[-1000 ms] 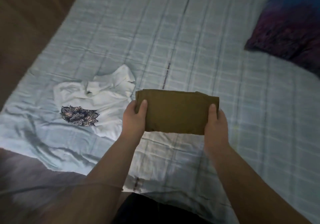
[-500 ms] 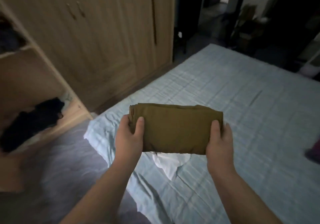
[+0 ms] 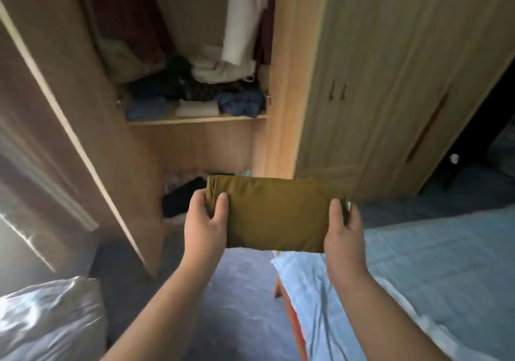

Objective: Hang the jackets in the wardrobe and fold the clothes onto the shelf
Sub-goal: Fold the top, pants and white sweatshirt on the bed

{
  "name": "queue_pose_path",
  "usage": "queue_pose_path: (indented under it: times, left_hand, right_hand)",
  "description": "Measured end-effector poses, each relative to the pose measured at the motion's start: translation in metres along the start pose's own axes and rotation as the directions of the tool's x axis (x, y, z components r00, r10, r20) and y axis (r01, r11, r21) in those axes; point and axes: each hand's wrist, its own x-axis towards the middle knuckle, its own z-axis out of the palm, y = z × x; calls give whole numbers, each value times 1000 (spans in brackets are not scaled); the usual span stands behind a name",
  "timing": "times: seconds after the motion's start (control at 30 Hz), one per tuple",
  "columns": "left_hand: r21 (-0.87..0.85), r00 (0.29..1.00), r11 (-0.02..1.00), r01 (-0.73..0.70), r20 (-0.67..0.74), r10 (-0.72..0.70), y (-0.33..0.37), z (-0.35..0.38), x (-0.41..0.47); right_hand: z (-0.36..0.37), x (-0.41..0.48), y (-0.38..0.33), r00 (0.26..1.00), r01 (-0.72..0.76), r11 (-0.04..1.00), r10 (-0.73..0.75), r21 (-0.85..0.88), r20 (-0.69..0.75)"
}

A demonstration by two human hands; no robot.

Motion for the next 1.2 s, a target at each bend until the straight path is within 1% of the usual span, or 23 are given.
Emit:
queue_pose_path:
  times: [0.13,0.27,0.33,0.43,0.57,0.73,0.87,1.03,1.2]
  left_hand:
    - [-19,993,1000,8,-116,-10,-21,-44,51]
    - [-21,972,999,48,-228,-52,-51,-59,103]
    - [2,963,999,41,-265,-39,-62,-57,131]
    - [42,950,999,26,-313,-11,-72,-42,181]
    - [57,932,998,20,-362,2,-77,-5,256]
    - [56,912,998,29,-409,-4,-79,37,347]
    - [4,895,997,75,-442,-65,-95,58,407]
    - [-4,905,993,117,-411,-108,-123,73,479]
    - [5,918,988,157,-369,-144,-164,82,565]
  right_hand:
    - [81,19,-5,994,-5,1000,7,-21,113]
    - [147,50,-5,981,1,1000,2,-15,194]
    - [173,71,-5,969,12,1000,-9,-12,248]
    - [209,117,-5,960,47,999,-50,16,277]
    - [255,196,0,946,24,998,-39,52,322]
    - [308,294,3,921,-5,998,-22,68,390]
    - [355,348,9,900,-87,994,52,61,433]
    - [412,404,20,902,-76,996,50,44,429]
    - [485,456,43,911,-71,997,74,-22,405]
